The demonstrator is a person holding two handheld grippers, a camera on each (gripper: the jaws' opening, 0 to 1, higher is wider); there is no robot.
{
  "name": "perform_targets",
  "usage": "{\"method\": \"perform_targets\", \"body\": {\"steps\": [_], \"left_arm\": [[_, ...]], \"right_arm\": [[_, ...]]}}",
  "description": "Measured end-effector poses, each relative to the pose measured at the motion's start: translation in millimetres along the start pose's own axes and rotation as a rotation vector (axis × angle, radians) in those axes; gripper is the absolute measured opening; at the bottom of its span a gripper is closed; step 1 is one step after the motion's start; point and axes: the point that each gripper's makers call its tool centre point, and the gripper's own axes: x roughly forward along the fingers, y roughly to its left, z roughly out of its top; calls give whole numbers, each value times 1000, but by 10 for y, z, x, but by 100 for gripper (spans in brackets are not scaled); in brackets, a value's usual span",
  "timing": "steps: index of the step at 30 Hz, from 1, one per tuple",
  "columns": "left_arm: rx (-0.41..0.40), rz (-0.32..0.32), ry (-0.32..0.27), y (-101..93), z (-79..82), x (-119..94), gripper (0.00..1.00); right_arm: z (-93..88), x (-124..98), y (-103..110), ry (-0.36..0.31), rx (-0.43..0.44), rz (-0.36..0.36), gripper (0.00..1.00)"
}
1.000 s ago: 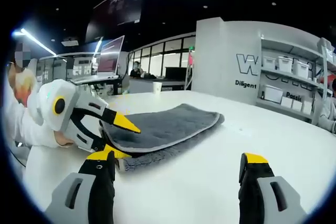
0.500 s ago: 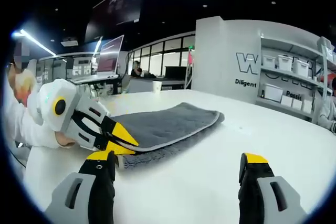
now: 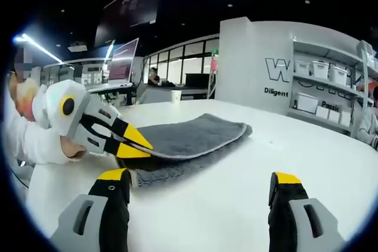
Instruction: Open the folded towel by lifting each exposed corner and separating the folded layers until the towel lies flat within the target outline without major curled edges
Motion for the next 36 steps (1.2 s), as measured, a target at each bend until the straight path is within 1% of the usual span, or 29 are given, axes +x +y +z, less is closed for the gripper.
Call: {"method": "perform_targets", "body": {"steps": [3,7,16,31,36], "left_arm": [[18,35,4,80,-1,-46,2],[5,63,11,182,-38,-92,2],[-30,177,66,522,-264,-260,2],[-69,291,140,884,-636,-504,2],[-98,321,163,980,-781,-592,2]], "right_arm": [[-17,8,4,7,-3,1,99],[-37,16,6,13,-1,1,99],[-70,16,1,21,4,-2,98],[-114,35,4,34,8,4,98],[-135,39,-7,39,12,4,98]]}}
